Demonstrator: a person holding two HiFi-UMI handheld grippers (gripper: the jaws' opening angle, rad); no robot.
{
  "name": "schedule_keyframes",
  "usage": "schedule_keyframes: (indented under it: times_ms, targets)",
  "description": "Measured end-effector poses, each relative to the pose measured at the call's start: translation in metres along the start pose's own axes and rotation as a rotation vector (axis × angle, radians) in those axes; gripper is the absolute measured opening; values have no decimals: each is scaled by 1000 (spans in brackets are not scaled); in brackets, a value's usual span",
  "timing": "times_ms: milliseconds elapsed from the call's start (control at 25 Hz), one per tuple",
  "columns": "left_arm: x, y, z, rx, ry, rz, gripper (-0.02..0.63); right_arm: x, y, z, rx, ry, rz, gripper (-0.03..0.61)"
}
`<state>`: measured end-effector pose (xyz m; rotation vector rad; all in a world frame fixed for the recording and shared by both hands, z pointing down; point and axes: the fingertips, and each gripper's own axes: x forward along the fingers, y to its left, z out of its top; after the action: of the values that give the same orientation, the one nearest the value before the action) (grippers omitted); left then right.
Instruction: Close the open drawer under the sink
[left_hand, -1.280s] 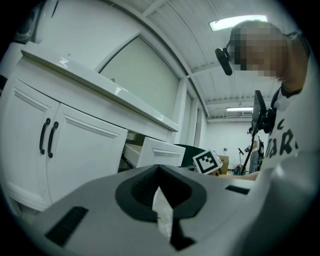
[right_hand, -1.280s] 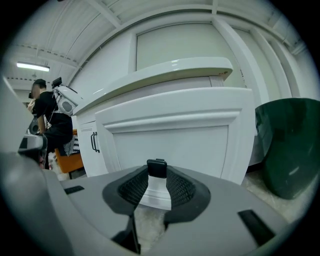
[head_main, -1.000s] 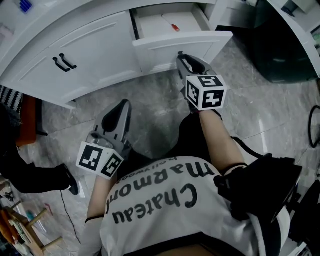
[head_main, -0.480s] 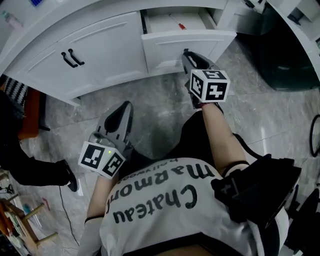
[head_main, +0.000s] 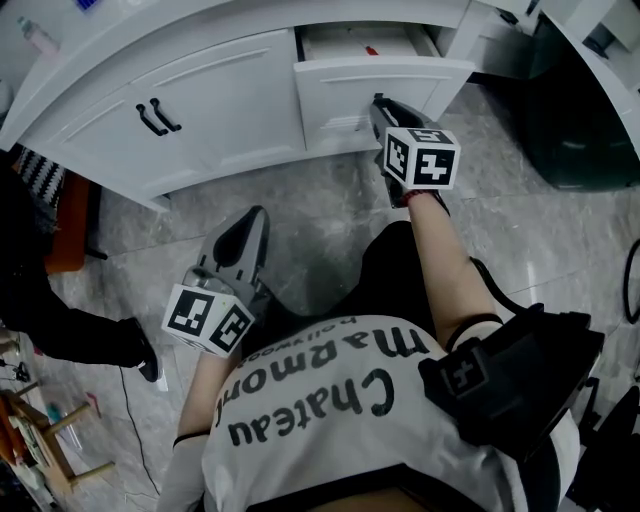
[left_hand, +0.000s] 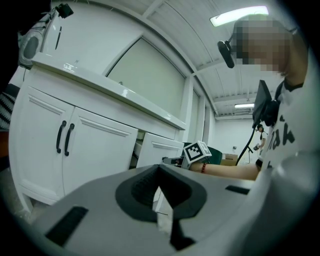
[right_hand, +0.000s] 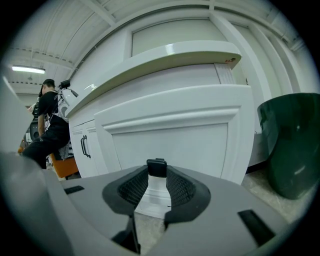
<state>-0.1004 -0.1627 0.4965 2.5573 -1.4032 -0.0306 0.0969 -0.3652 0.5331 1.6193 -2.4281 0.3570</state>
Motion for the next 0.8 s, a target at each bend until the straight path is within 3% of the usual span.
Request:
schedule_keyframes:
  times_ms: [800]
  targets:
    - [-23, 26, -9, -73, -26, 124, 8, 20, -4, 9, -31, 18, -3, 121]
